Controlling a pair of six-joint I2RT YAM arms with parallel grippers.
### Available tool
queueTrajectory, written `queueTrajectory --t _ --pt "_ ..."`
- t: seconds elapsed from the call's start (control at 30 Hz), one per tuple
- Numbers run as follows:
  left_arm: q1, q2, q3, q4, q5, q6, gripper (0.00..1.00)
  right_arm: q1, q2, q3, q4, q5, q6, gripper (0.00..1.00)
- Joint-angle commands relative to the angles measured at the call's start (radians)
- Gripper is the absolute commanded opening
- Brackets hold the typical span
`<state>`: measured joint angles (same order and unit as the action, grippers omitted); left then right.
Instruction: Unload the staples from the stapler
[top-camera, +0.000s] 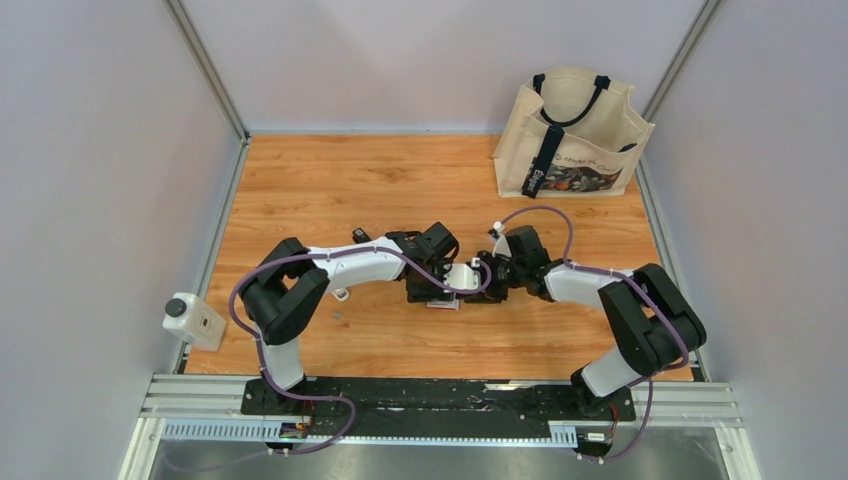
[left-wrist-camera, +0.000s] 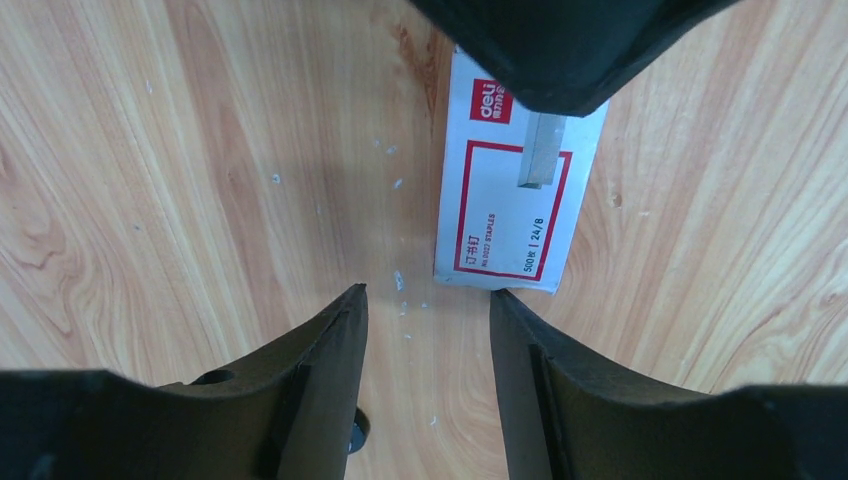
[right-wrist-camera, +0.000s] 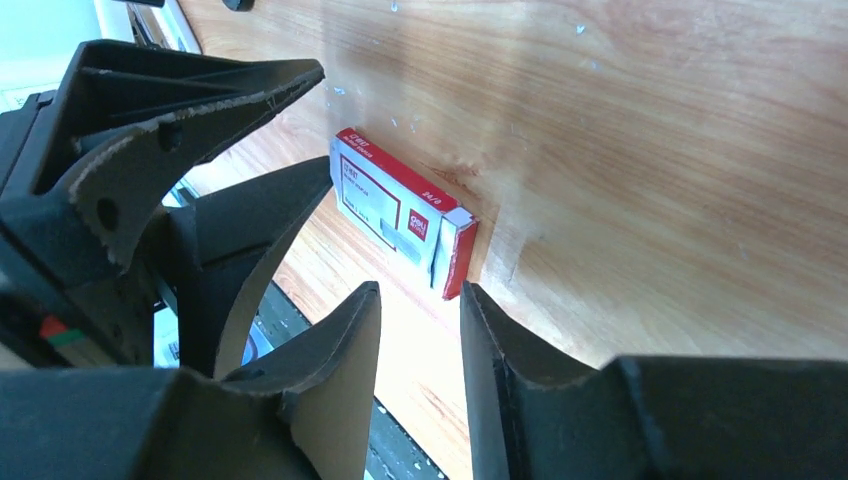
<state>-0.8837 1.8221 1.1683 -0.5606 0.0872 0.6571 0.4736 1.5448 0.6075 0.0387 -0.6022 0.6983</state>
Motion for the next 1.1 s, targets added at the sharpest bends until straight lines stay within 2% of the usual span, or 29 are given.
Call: queueTrajectory --t 0.0,0.2,0.4,0.43,0.5,0.53,0.73,0.87,1.07 --pt "0.011 -0.015 0.025 -0.027 0.003 0.004 0.57 -0.010 -0.057 -0.003 -0.013 -0.034 -0.023 0.38" --pt "0.043 -0.102 0.065 -0.116 0.029 -0.039 0.58 -0.049 -0.135 -0.005 -0.117 0.008 -0.062 0.39" --pt "0.144 -0.247 0.206 -0.286 0.054 -0.117 0.72 -0.055 -0.202 0.055 -0.253 0.116 -0.106 0.83" --pt "0.156 -0.282 0.218 -0.301 0.055 -0.129 0.74 -0.055 -0.227 0.081 -0.273 0.143 -0.112 1.00" --pt "0.196 -0.322 0.232 -0.340 0.071 -0.140 0.75 -0.055 -0.250 0.107 -0.332 0.160 -0.134 1.00" --pt "0.210 -0.363 0.232 -0.347 0.075 -0.149 0.80 -0.055 -0.262 0.124 -0.347 0.176 -0.141 1.00" --pt "0.376 -0.515 0.209 -0.407 0.161 -0.232 0.81 -0.055 -0.338 0.245 -0.457 0.220 -0.181 1.00" --pt "0.524 -0.630 0.107 -0.375 0.227 -0.272 0.82 -0.053 -0.356 0.313 -0.484 0.206 -0.178 1.00" --pt "0.609 -0.819 -0.080 -0.299 0.249 -0.309 0.82 -0.026 -0.382 0.354 -0.499 0.222 -0.181 1.00"
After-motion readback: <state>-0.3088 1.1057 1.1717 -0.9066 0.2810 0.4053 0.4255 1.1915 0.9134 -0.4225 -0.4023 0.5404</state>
